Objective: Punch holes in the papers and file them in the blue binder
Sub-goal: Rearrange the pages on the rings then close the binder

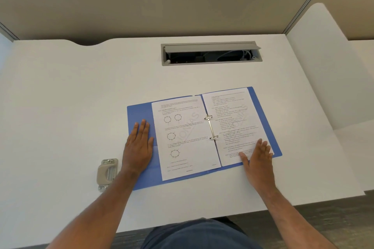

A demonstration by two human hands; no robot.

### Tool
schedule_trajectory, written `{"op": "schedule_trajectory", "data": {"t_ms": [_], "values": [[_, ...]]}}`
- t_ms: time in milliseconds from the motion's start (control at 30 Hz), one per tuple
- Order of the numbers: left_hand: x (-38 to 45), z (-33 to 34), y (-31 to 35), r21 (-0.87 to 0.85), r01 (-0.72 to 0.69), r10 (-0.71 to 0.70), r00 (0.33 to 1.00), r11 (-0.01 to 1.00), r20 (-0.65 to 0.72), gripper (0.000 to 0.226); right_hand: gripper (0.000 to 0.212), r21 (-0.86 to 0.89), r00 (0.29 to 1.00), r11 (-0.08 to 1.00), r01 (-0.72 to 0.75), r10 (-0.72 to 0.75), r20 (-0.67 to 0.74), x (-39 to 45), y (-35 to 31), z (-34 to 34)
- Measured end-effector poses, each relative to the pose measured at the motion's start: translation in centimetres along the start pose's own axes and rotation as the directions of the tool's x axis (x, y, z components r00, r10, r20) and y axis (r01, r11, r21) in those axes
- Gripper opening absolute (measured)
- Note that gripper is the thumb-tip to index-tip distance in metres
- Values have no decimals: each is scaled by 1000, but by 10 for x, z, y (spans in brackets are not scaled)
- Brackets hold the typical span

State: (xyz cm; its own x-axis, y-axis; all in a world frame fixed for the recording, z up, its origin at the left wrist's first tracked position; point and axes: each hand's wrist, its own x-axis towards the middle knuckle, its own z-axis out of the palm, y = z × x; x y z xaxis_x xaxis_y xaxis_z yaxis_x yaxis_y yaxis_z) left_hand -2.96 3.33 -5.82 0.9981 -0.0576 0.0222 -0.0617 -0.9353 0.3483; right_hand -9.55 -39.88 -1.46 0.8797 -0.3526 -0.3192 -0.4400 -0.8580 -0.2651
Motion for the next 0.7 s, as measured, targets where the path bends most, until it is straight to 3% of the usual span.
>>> {"op": "schedule_trajectory", "data": {"t_ms": [300, 700], "values": [[0, 2, -1, 32, 40, -41, 999, 999, 11, 71, 97, 7, 1000, 1000, 5, -5, 21, 5, -4, -1], [-1, -1, 2, 32, 43, -43, 999, 999, 5, 71, 93, 226, 999, 974, 2, -9, 34, -7, -29, -15]]}}
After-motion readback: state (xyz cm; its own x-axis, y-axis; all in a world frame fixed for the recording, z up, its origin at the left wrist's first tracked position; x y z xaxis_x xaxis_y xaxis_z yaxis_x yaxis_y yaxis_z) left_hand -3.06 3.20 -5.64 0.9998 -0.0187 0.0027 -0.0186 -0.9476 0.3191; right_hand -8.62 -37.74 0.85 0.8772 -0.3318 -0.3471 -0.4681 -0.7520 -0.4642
